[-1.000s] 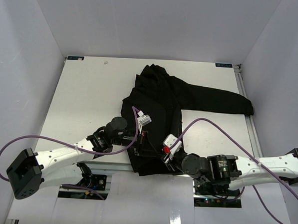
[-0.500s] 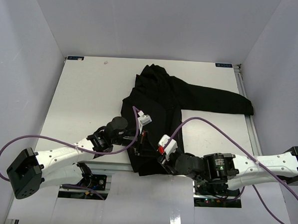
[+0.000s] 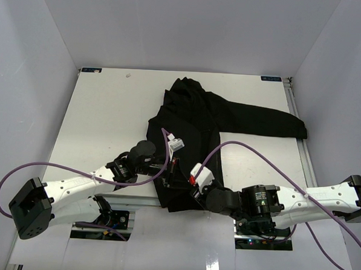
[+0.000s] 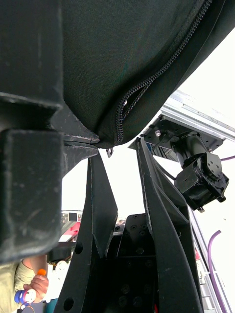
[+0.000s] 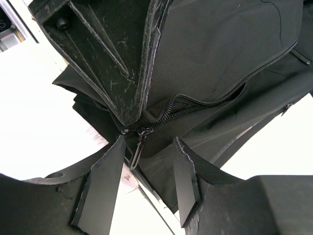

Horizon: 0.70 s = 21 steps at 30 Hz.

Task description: Zip up the jacket

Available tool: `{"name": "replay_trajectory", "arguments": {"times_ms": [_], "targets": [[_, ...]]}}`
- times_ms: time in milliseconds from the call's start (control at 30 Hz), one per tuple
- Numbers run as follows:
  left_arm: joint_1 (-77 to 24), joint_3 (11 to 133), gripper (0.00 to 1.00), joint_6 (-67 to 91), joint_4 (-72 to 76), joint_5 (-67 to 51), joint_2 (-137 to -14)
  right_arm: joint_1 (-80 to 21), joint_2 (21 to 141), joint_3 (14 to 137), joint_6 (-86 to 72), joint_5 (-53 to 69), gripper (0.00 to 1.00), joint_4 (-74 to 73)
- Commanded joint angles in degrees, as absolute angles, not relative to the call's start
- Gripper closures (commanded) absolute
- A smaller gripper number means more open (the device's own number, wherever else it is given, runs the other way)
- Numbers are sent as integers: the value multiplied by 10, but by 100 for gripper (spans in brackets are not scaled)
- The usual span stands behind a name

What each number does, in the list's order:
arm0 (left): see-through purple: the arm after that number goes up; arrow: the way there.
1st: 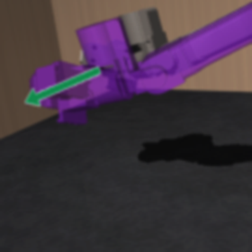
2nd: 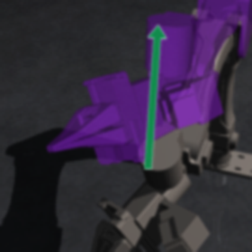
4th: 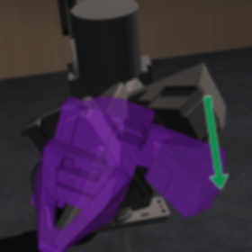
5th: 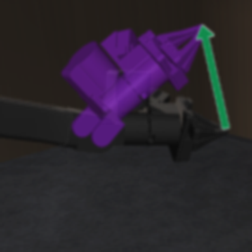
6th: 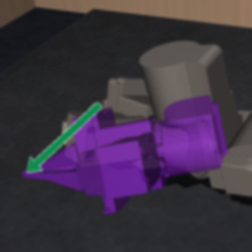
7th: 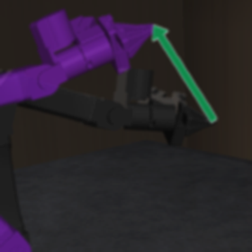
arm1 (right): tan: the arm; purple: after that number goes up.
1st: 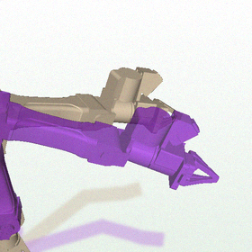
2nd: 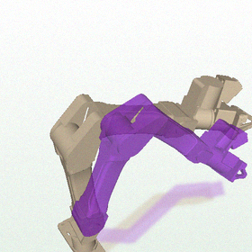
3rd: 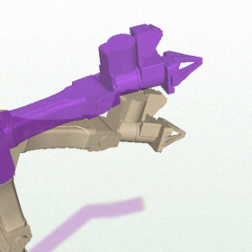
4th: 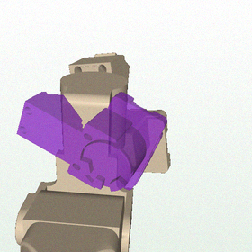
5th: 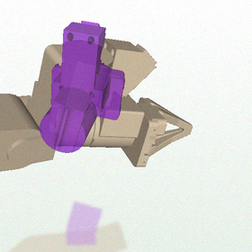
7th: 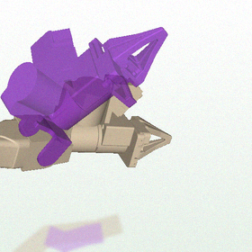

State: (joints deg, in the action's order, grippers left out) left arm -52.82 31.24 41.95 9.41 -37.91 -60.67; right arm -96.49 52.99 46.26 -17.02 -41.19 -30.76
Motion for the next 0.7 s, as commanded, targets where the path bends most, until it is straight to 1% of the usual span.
{"name": "replay_trajectory", "arguments": {"times_ms": [0,67,200,300,400,667], "targets": [[-526,332,100,419,103,-385,-602,-969,533,475,-193,-437,50,-319],[-527,331,100,418,102,-383,-600,-969,535,474,-195,-443,52,-319],[-526,337,100,417,96,-381,-599,-969,541,482,-195,-444,57,-325],[-527,340,100,419,95,-383,-601,-971,553,486,-200,-449,58,-332],[-527,340,100,419,94,-383,-599,-972,564,491,-205,-455,62,-338],[-526,337,100,420,95,-382,-599,-977,571,493,-210,-470,64,-335]]}}
